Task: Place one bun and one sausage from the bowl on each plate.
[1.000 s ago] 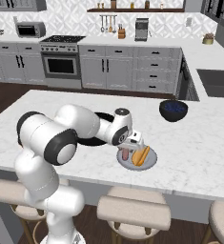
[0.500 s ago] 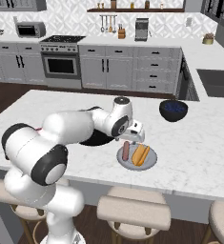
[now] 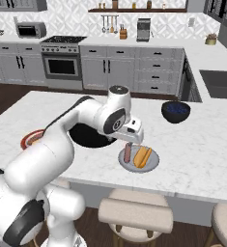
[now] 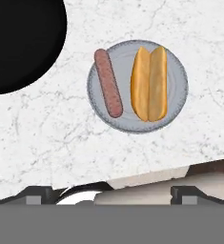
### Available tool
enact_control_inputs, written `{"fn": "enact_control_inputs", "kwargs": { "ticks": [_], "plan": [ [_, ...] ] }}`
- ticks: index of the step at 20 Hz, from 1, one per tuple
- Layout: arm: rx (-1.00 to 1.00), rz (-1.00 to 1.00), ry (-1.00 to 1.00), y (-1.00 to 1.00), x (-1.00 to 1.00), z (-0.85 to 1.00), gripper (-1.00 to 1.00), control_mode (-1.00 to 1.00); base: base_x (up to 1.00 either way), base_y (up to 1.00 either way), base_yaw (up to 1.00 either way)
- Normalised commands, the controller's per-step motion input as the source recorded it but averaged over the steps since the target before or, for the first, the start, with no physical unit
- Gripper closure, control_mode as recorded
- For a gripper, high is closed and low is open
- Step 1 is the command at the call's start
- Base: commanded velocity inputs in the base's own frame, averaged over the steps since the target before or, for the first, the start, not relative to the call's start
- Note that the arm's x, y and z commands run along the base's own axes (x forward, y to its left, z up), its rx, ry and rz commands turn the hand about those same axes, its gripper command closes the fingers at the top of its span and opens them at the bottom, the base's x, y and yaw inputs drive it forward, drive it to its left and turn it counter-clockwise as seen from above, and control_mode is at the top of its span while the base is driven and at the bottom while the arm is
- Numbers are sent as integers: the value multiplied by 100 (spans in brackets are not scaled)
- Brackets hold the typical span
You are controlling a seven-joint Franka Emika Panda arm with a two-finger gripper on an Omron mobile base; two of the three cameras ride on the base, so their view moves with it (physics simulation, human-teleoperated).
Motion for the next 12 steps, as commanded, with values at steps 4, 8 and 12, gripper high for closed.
{"fn": "enact_control_inputs", "kwargs": {
  "ticks": [4, 8, 12],
  "plan": [
    [4, -5, 20, 38, -100, 62, -100, -100, 0, 0, 0],
    [2, -7, 17, 20, -100, 55, -100, -100, 0, 0, 0],
    [2, -11, 15, 1, -100, 38, -100, -100, 0, 0, 0]
  ]
}}
